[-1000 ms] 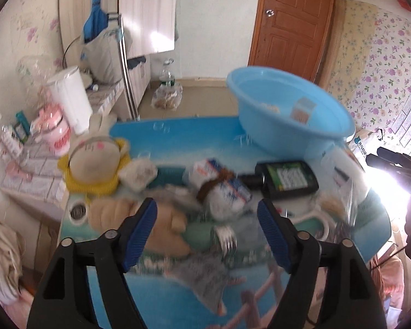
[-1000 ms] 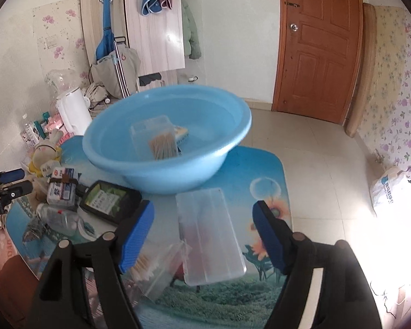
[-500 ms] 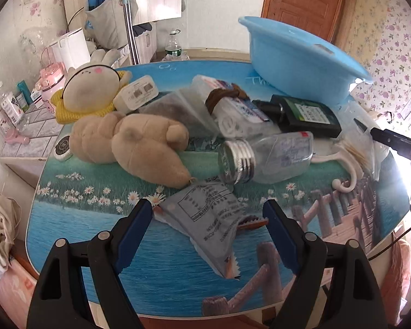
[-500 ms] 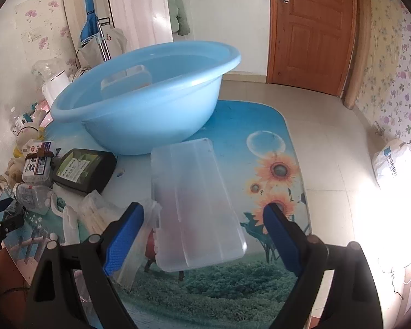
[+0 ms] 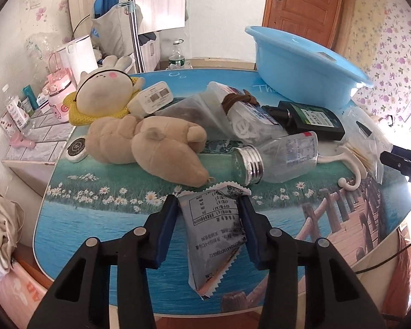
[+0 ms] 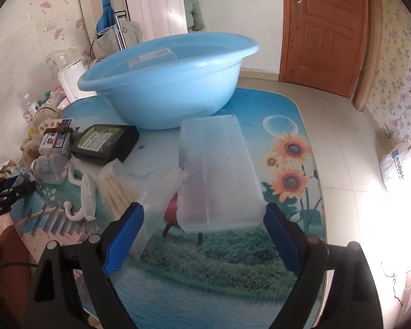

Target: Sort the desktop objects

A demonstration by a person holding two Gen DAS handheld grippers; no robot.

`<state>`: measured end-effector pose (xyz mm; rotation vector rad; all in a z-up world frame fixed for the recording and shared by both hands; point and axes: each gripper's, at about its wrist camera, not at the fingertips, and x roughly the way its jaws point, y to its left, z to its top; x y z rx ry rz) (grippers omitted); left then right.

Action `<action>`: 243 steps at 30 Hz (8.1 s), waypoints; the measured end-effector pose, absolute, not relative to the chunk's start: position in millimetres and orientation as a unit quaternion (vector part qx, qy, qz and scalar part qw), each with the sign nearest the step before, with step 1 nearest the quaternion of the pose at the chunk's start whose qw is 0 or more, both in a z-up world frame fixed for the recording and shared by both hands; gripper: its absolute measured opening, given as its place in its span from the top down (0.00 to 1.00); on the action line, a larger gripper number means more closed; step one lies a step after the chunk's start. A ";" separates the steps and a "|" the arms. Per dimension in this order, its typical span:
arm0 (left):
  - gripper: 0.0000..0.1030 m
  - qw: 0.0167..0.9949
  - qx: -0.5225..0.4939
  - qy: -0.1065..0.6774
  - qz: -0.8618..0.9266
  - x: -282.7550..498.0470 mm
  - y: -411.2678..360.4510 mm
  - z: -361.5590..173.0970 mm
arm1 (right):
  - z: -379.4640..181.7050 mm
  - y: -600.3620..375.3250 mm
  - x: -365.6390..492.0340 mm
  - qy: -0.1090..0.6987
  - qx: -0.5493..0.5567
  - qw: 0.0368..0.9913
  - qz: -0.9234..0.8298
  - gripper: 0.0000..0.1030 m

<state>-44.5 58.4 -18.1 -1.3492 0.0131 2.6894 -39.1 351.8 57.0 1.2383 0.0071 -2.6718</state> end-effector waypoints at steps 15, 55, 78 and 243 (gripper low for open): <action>0.58 0.052 -0.435 -0.013 0.899 -41.4 39.2 -2.8 | 56.2 362.3 -63.6 0.016 0.417 0.088 -0.904 0.16; 0.58 0.074 -0.436 -0.001 0.897 -40.4 61.6 3.2 | 34.2 318.0 -41.8 0.010 0.403 0.024 -0.915 0.00; 0.58 0.082 -0.438 0.002 0.895 -40.8 65.8 4.0 | 33.9 318.3 -44.7 0.007 0.402 0.019 -0.915 0.00; 0.58 0.161 -0.365 0.003 0.917 -89.1 121.4 87.0 | 72.3 344.0 -45.3 0.038 0.438 0.204 -0.875 0.42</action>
